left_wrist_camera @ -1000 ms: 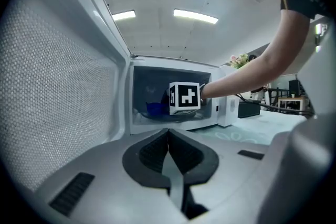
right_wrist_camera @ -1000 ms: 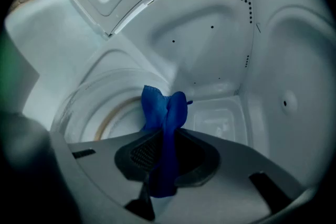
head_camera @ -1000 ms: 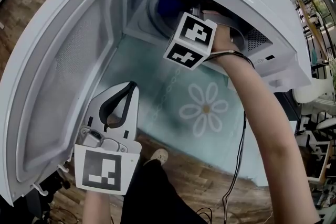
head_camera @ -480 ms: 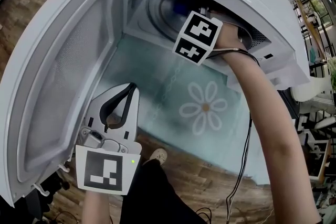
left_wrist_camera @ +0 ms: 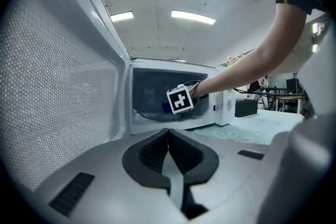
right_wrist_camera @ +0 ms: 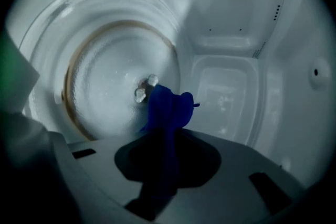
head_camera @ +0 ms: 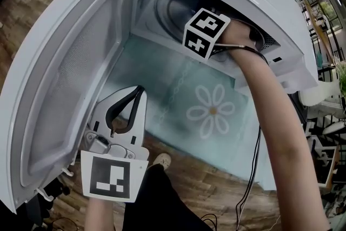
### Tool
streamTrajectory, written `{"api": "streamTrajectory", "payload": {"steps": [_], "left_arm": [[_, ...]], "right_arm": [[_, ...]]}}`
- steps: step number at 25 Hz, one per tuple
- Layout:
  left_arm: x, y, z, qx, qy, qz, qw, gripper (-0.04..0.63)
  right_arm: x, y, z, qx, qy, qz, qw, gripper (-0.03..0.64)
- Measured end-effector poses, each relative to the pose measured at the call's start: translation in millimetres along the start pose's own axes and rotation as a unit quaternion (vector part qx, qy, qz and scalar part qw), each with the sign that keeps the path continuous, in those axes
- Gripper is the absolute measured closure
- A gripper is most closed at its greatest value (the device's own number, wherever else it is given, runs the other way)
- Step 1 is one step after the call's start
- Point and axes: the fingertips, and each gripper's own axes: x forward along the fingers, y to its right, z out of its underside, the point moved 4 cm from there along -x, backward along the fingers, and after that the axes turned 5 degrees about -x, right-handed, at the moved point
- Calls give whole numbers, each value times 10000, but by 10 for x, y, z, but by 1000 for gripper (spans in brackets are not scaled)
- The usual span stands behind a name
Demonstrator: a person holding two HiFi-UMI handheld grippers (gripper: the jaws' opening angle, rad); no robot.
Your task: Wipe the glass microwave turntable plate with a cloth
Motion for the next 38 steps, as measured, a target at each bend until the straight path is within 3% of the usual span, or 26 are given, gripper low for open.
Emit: {"api": "streamTrajectory", "payload": {"steps": [5, 11, 16, 21, 28, 34, 38], "left_arm": [[-15, -2, 22, -47, -17, -13, 10000, 591], [-19, 17, 11, -30, 7, 1, 10000, 591], [-29, 10, 8, -15, 2, -4, 10000, 591], [-44, 1, 22, 11, -16, 7, 10000, 591], [-21, -20, 31, -31, -51, -6, 10000, 591], [7, -33, 31, -79, -60, -19, 9999, 591], [17, -35, 30, -50, -64, -13, 10000, 591]], "right_arm": [[70, -32, 142, 108, -444, -414, 9981, 562], [69, -44, 189, 536, -463, -799, 9943, 563], [63, -10, 185, 728, -375, -657, 9945, 561], [-30, 106, 143, 1373, 122, -148, 9903, 561], [-407, 293, -59, 1666, 1174, 610, 9771, 561], [-784, 266, -211, 2135, 1966, 625, 9549, 561], [-1052, 191, -372, 2151, 2429, 635, 9438, 561]]}}
